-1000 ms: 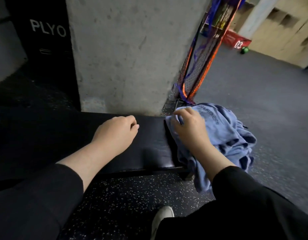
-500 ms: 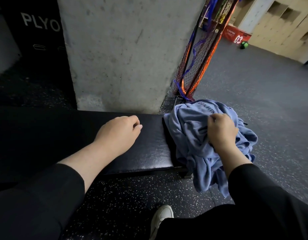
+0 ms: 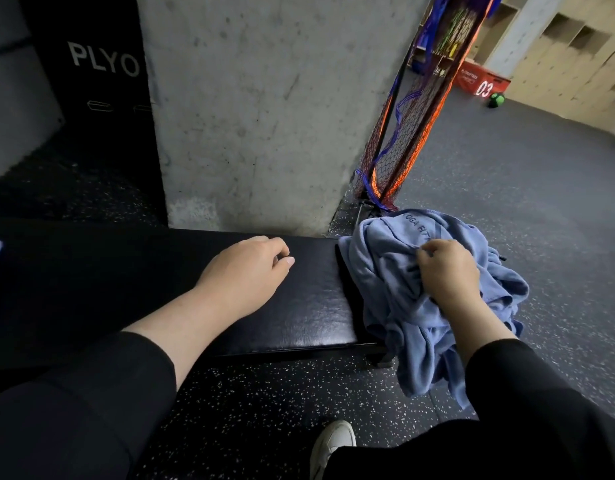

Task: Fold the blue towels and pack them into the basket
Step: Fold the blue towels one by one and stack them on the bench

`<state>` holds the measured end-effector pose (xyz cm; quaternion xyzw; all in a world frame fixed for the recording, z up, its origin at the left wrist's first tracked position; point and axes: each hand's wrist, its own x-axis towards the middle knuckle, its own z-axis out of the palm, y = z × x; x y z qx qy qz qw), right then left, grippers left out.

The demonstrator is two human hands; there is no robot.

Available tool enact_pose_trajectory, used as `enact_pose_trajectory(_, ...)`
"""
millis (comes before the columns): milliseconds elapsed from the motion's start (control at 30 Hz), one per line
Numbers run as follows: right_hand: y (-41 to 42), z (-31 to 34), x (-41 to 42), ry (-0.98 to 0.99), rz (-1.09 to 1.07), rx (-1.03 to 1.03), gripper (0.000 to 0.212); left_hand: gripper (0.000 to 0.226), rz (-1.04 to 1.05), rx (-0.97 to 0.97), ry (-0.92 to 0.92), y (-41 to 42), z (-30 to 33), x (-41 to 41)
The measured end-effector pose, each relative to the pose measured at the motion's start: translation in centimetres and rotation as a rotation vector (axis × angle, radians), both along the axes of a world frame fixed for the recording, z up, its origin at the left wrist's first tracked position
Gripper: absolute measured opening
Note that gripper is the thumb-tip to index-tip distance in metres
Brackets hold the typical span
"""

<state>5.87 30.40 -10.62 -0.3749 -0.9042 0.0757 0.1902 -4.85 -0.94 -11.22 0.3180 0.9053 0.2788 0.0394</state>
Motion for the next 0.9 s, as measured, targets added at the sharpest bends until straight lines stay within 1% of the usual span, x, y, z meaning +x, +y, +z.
enact_pose_trajectory(100, -0.1, 0.1, 0.0, 0.029, -0.019, -0.019, 0.031, 0.024, -0.001, 0.010, -0.006, 0.1, 0.0, -0.1)
enact_pose_trajectory(167, -0.3, 0.3, -0.1, 0.100, -0.018, -0.026, 0.033, 0.024, -0.008, 0.009, -0.004, 0.1, -0.1, 0.1)
enact_pose_trajectory(233, -0.8, 0.9, -0.2, 0.238, 0.003, -0.021, 0.033, 0.024, -0.013, 0.008, 0.000, 0.1, 0.0, 0.1)
enact_pose_trajectory(333, -2.5, 2.9, -0.3, 0.469, 0.077, 0.004, 0.024, 0.024, -0.009, 0.012, 0.004, 0.0, 0.2, 0.0)
enact_pose_trajectory(400, -4.8, 4.5, -0.3, 0.564, 0.156, -0.010, 0.019, 0.026, -0.006, 0.050, -0.008, 0.0, 0.1, -0.2)
enact_pose_trajectory(433, -6.1, 5.0, -0.5, 0.563, 0.195, -0.038, 0.016, 0.027, -0.006, 0.094, -0.025, 0.0, 0.1, -0.3)
enact_pose_trajectory(500, -8.6, 5.0, -1.3, 0.474, 0.302, -0.136, 0.012, 0.038, -0.020, 0.189, -0.075, 0.0, 0.3, -0.4)
enact_pose_trajectory(600, -11.7, 3.8, -2.9, 0.335, 0.439, -0.231, 0.016, 0.062, -0.100, 0.181, -0.117, 0.1, 0.5, -0.2)
enact_pose_trajectory(667, -13.4, 3.4, -3.8, 0.338, 0.484, -0.282, 0.016, 0.070, -0.133, 0.173, -0.162, 0.1, 0.2, -0.2)
enact_pose_trajectory(700, -14.1, 3.3, -4.2, 0.350, 0.496, -0.315, 0.015, 0.069, -0.130, 0.201, -0.191, 0.2, 0.0, -0.2)
enact_pose_trajectory(767, -15.3, 3.0, -5.1, 0.365, 0.508, -0.377, 0.015, 0.058, -0.087, 0.330, -0.295, 0.4, 0.1, -0.3)
enact_pose_trajectory(867, -17.2, 3.0, -6.3, 0.404, 0.526, -0.482, 0.016, 0.043, 0.000, 0.591, -0.558, 0.3, 0.8, -0.4)
enact_pose_trajectory(900, -17.8, 3.1, -6.5, 0.421, 0.542, -0.520, 0.016, 0.039, 0.014, 0.661, -0.620, 0.1, 0.8, -0.6)
